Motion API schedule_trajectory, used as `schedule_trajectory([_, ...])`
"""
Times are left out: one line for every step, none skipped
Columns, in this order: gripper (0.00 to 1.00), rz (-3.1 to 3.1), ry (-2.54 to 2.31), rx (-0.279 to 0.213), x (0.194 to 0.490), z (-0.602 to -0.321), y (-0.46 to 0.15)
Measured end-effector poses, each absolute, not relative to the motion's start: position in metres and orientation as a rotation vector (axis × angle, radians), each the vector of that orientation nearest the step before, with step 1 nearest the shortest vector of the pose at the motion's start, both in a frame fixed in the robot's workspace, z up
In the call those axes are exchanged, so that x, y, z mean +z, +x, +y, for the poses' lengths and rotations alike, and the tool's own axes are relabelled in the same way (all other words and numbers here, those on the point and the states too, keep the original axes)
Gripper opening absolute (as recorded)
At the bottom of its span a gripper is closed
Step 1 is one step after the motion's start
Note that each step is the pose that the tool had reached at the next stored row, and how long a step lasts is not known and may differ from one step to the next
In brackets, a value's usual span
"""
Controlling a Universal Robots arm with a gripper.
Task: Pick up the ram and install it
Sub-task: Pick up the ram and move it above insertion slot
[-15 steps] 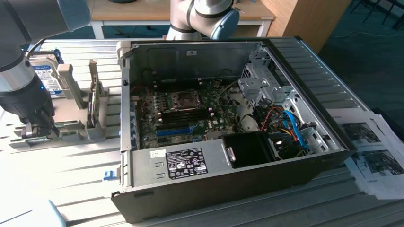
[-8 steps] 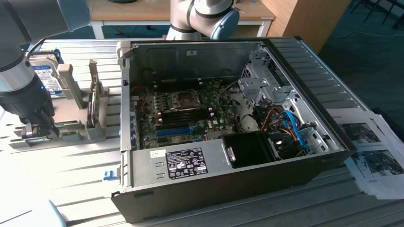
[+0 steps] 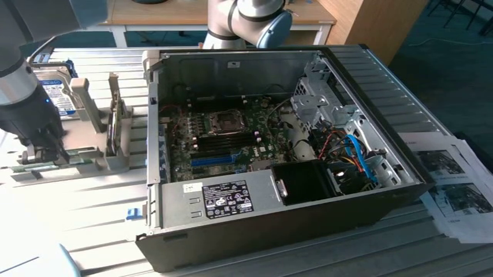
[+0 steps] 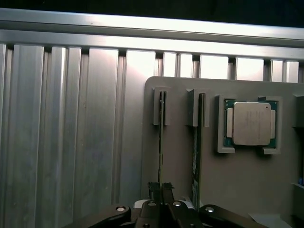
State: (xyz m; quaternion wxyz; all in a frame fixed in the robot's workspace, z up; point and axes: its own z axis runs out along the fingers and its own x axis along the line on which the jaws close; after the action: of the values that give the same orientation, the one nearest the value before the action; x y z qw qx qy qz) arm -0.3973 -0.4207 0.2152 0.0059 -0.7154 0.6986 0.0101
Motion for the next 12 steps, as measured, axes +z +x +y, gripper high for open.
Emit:
schedule_trajectory([0.12, 2.187, -2.239, 0.032, 0.218, -0.421, -0.397])
schedule_trajectory([0.12, 2.187, -2.239, 0.032, 0.220, -0.421, -0.397])
schedule_trajectory([0.12, 2.187, -2.239, 0.032, 0.222, -0.421, -0.397])
schedule_trajectory([0.12, 2.187, -2.239, 0.032, 0.224, -0.421, -0.397])
schedule_trajectory([0.12, 2.187, -2.239, 0.032, 0.226, -0.421, -0.397])
schedule_trajectory([0.12, 2.187, -2.239, 0.032, 0.229, -0.421, -0.397])
schedule_trajectory([0.12, 2.187, -2.239, 0.032, 0.231, -0.421, -0.397])
schedule_trajectory([0.12, 2.187, -2.239, 0.031, 0.233, -0.421, -0.397])
schedule_trajectory([0.12, 2.187, -2.239, 0.032, 0.235, -0.421, -0.397])
schedule_trajectory([0.12, 2.187, -2.239, 0.032, 0.238, -0.421, -0.397])
schedule_trajectory([0.12, 2.187, -2.239, 0.032, 0.240, -0.421, -0.397])
schedule_trajectory([0.12, 2.187, -2.239, 0.031, 0.243, -0.421, -0.397])
